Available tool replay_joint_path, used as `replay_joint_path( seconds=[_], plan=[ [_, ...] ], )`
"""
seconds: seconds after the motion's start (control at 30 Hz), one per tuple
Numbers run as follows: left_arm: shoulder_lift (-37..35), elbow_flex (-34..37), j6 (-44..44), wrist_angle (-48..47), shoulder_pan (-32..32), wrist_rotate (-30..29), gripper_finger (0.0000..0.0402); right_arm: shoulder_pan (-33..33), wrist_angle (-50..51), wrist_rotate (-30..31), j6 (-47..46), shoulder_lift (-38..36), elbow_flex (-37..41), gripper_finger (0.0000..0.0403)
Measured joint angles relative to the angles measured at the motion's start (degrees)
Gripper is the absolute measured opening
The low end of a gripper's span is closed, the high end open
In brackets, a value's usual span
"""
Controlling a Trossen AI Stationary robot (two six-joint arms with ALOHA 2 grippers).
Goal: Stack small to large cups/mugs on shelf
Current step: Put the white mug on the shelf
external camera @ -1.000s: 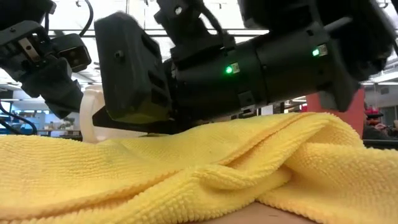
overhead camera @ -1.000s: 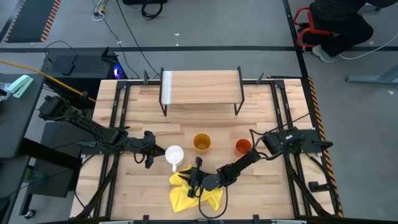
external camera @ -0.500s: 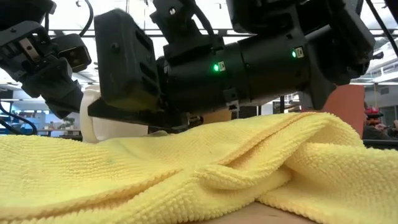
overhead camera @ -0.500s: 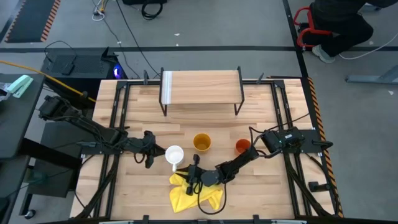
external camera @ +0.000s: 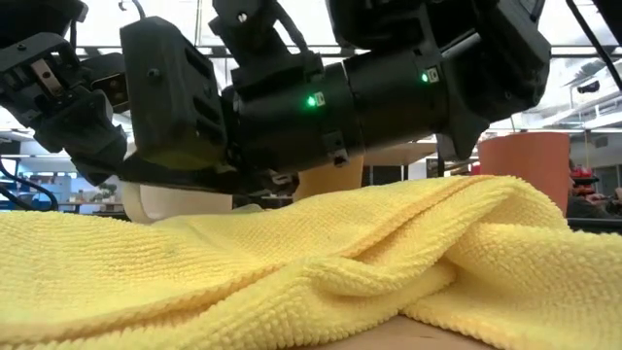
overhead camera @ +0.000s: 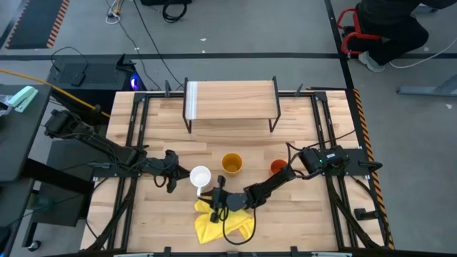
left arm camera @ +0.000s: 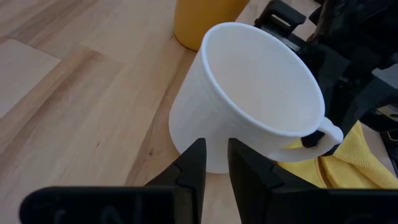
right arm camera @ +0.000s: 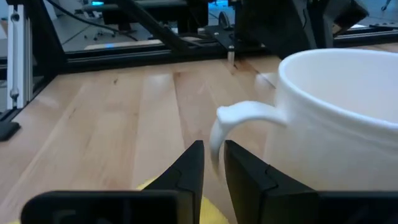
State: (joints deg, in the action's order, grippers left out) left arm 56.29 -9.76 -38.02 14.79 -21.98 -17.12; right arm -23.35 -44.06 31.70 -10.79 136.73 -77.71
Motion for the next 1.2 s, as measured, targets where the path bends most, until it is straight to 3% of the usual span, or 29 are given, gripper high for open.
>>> replay_joint_path(
  seconds=[0.43, 0.8, 1.2],
  plan=[
    [0.0, 0.0, 0.01, 0.02, 0.0, 0.0, 0.0075, 1.45, -0.43, -0.26, -1.47, 0.0, 0.0, 0.0069],
    [0.0, 0.0, 0.07, 0.02, 0.0, 0.0, 0.0078, 1.79, -0.54, -0.31, -1.51, 0.0, 0.0, 0.0016],
    [0.0, 0.0, 0.11, 0.02, 0.0, 0.0, 0.0079, 1.75, -0.89, -0.31, -1.17, 0.0, 0.0, 0.0008]
  ],
)
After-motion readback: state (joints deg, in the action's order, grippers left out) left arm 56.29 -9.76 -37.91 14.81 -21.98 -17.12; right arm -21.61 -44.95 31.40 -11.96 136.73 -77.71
